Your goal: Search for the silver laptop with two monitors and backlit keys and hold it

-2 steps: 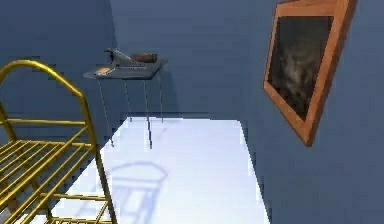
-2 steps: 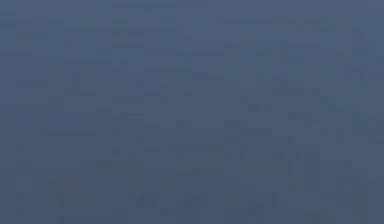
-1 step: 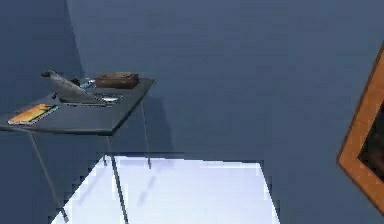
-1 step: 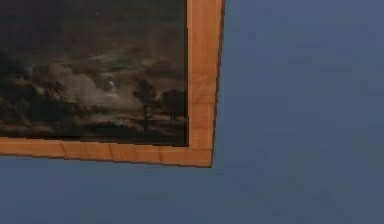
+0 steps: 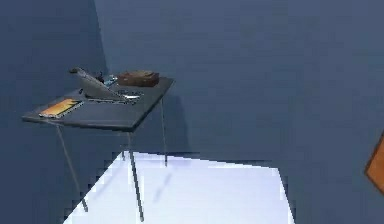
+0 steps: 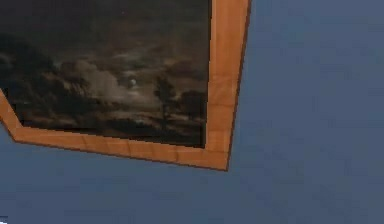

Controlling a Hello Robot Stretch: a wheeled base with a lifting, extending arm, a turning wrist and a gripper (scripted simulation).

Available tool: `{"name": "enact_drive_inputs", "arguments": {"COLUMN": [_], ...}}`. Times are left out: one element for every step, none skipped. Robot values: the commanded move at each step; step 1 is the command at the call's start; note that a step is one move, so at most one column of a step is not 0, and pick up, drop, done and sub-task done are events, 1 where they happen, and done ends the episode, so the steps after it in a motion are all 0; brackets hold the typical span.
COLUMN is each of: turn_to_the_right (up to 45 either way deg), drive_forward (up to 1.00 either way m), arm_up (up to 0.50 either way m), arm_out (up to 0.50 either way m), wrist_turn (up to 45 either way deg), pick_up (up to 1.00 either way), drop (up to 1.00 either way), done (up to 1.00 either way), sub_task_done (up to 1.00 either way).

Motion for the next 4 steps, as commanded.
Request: {"name": "enact_drive_inputs", "arguments": {"turn_to_the_right": [0.0, -39.0, 0.0, -45.0], "drive_forward": [0.20, 0.00, 0.30, 0.00], "arm_up": [0.00, 0.00, 0.00, 0.00], "arm_out": [0.00, 0.00, 0.00, 0.00], "wrist_turn": [0.0, 0.0, 0.0, 0.0], "pick_up": [0.00, 0.00, 0.00, 0.00], "drop": [0.00, 0.00, 0.00, 0.00], "done": [0.00, 0.00, 0.00, 0.00], "sub_task_done": [0.00, 0.00, 0.00, 0.00]}}
